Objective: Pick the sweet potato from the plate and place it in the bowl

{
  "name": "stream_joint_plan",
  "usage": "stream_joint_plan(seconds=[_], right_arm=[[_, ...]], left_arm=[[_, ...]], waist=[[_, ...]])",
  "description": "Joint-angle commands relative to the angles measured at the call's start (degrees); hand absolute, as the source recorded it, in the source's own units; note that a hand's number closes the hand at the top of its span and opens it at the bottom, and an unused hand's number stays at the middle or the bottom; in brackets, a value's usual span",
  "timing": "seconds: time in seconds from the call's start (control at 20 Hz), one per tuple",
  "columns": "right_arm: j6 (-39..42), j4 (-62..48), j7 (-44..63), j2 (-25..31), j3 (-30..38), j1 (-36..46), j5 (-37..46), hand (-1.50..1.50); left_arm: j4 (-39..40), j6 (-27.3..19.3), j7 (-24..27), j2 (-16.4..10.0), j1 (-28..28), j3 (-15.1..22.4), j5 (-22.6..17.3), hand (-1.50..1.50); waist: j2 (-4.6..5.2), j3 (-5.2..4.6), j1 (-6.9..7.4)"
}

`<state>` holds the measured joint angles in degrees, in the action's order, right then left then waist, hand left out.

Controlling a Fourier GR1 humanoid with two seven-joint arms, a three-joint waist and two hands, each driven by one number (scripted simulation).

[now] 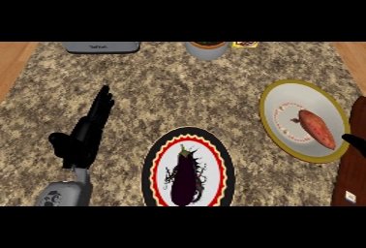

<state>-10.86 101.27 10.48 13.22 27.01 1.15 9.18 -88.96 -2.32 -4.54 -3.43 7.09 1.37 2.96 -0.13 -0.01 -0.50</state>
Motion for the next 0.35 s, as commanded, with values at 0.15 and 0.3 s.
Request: stream_joint_plan(seconds=[0.15, 0.3], right_arm=[[6.48, 6.47, -6.04, -3.28, 1.82, -12.07, -5.76, -1.5], [5.78, 0.3, -6.36, -0.83, 2.43, -5.96, -5.19, -1.5]], left_arm=[[2.12, -0.03, -0.02, -0.23, 2.57, -1.27, 0.26, 0.0], [-2.01, -0.82, -2.0, 2.13, -0.62, 1.62, 0.95, 0.0]], waist=[[0.08, 0.0, 0.03], [0.11, 0.01, 0.44]])
